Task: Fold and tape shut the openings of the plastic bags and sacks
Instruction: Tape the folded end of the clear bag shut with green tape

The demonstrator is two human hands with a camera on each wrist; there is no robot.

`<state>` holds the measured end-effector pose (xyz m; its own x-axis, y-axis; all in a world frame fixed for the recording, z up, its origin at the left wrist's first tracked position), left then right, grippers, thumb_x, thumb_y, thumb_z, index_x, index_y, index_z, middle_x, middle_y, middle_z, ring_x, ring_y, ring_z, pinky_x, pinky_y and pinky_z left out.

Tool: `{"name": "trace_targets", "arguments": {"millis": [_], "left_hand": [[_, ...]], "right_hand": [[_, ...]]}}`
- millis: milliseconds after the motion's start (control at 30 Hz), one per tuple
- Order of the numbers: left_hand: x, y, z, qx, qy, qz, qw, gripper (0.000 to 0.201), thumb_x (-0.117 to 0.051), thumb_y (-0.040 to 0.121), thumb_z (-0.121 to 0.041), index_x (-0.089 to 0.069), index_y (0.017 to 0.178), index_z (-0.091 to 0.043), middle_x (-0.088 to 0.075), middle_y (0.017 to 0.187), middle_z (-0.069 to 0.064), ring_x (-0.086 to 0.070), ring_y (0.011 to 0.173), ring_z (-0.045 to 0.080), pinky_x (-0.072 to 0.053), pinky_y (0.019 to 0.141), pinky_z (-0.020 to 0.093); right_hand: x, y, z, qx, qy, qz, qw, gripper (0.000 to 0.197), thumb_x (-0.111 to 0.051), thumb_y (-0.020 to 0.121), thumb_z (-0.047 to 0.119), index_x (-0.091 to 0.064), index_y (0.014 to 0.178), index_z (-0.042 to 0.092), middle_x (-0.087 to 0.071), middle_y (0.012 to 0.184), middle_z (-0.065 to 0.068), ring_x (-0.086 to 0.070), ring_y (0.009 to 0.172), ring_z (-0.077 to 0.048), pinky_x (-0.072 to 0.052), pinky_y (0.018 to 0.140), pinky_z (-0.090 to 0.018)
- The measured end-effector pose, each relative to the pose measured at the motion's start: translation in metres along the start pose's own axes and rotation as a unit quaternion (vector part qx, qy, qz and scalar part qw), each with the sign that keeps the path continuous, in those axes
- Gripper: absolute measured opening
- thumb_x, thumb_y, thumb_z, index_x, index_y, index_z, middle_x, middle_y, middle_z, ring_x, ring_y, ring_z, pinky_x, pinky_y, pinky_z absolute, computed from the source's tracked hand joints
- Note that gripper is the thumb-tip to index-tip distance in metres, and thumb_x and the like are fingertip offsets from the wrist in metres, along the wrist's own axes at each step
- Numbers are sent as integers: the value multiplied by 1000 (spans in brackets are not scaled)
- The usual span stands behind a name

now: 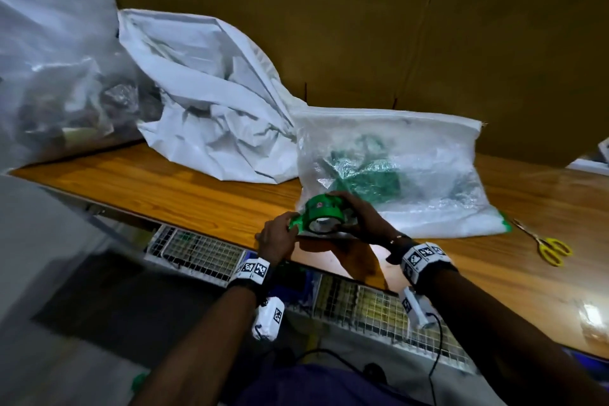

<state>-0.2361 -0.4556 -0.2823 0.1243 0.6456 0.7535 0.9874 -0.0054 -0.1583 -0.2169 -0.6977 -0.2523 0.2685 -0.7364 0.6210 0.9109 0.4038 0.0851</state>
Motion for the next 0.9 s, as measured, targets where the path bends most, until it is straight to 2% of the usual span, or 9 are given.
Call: {"name": "trace_targets", "arguments": {"millis": [100,167,233,367,433,500,600,767,900], "left_hand": [[-5,-13,-3,34,8,-13,999,36,-63,98,-30,-67,131,-40,-74,117,6,-64,115,35,-47,97,48],[-6,-21,-6,41,27,-22,999,37,-61,99,-27,-66,133,-39,-74,117,7,-63,116,36,-45,95,46],[-8,-29,-11,37,54,-27,997,38,-60,100,-25,-64,136,-36,-73,120,9,-62,120,36,-45,95,47],[-21,-46,-26,34,240,-8,970,49,-57,98,-28,-51,147,-33,-53,144,11,-48,132,36,-36,109,60],[-26,-53,-36,0,302,-11,953,61,-60,96,-31,-41,153,-26,-35,158,10,-37,143,34,-30,114,65],[-35,-57,-34,-21,320,30,947,76,-57,98,-34,-22,164,-17,-16,172,7,-19,156,32,-12,120,71],[-46,-59,-20,-10,339,93,936,88,-48,101,-42,2,167,-13,9,175,4,6,161,33,6,121,70],[-48,-57,-14,-22,350,80,933,92,-40,99,-60,0,167,-12,11,174,3,9,161,33,12,124,66],[-35,-48,-6,-38,361,82,928,89,-35,101,-62,-1,167,-14,7,174,1,8,161,31,12,125,63]], "right_hand": [[-3,-6,-7,-4,10,2,1000,94,-91,78,42,-40,156,36,-56,147,-3,-60,127,-12,-51,103,-29],[-4,-11,-12,-1,20,-1,1000,91,-92,78,36,-41,153,30,-60,138,0,-61,113,6,-50,88,-15],[-6,-17,-16,0,25,4,1000,85,-93,77,37,-47,147,23,-62,130,3,-59,107,14,-49,76,-11],[-18,-27,-22,10,37,16,999,79,-91,81,31,-48,146,18,-62,131,2,-60,100,4,-43,77,-5],[-20,-29,-23,20,35,19,999,79,-89,84,30,-47,149,17,-62,137,-2,-59,111,-5,-43,85,-10],[-20,-31,-22,34,39,23,998,81,-87,84,33,-45,151,14,-60,143,-6,-58,121,-12,-44,95,-15],[-22,-32,-20,41,51,29,997,84,-78,85,48,-39,155,22,-56,150,-5,-58,131,-20,-46,108,-33],[-33,-27,-18,17,39,18,999,89,-81,90,36,-31,162,20,-47,159,-7,-49,132,-12,-44,109,-34],[-46,-21,-15,4,28,3,1000,91,-74,92,46,-22,165,31,-42,163,-4,-51,140,-23,-47,112,-49]]}}
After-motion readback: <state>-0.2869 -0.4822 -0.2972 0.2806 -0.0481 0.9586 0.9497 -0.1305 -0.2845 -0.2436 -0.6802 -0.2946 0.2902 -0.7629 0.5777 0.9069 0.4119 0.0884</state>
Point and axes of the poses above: each hand's wrist, its own y-axis towards the middle knuckle, its own x-axis out of the back of the hand, z = x × y, the point moved 5 cm from there along y, towards the middle knuckle
